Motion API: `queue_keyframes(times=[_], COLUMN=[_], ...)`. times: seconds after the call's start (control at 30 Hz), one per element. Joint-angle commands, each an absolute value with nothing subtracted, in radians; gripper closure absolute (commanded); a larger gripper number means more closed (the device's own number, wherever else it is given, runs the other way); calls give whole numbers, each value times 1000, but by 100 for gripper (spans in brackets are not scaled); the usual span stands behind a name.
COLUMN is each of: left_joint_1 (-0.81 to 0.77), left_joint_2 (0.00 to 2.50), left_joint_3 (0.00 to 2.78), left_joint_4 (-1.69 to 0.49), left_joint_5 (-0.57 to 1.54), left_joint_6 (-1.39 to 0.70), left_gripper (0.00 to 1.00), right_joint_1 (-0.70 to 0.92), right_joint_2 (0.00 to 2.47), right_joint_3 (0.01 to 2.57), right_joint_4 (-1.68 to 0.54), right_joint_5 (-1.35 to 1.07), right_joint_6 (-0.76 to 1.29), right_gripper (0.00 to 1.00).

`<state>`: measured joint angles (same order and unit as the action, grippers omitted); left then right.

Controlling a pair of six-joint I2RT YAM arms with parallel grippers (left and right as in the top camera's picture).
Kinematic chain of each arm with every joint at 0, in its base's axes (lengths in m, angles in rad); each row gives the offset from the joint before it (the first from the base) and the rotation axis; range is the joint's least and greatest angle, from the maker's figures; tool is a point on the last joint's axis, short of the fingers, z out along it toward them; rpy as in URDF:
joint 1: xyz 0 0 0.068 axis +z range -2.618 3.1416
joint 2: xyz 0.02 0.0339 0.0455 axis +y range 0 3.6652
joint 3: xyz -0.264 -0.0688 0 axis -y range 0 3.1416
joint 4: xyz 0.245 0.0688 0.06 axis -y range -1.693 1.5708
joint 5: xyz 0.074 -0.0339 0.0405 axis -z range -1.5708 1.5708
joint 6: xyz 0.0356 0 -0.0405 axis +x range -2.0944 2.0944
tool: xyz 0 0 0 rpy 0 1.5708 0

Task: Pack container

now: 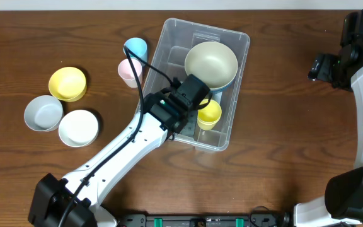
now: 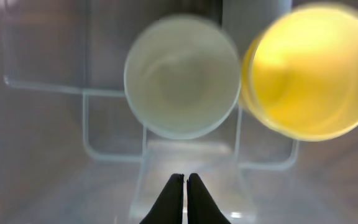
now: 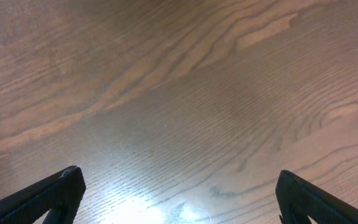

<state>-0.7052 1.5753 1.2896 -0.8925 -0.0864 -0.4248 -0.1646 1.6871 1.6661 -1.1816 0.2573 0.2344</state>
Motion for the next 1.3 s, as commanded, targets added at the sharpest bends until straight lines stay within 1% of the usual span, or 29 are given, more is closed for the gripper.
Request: queue_keyframes(times=[0.0,0.03,0.07,0.13,0.4,0.77,1.0,1.27], left_joint_1=[-708,-708,-708,-703,-635,-528,-498,-498], left_joint_2=[1566,1566,1566,1566,1570,1651,1719,1729], left_joint_3=[1311,1311,1311,1311,1311,1311,1311,1309], left_joint_4=[-860,-857,-857,-858,-858,-812,-801,-779], left_joint_5=[-174,-207,-233,-262,-262,-10,61,61], left_joint_6=[-390,-390,-390,-390,-580,-582,-582,-582], left_gripper=[88,73,66,59,58,58,58,58], right_joint_1=[-170,-170,-170,-170,-170,-170,-170,-170], right_joint_2=[1671,1671,1671,1671,1671,1671,1671,1671], right_joint_3=[1679,1679,1679,1679,1679,1679,1679,1679], right_joint_4=[-1182,-1182,-1182,-1182,-1182,-1182,-1182,-1182], right_joint_5=[257,257,257,257,257,257,257,257], right_joint_6=[250,250,250,250,250,250,250,250], right_gripper=[1,1,1,1,1,1,1,1])
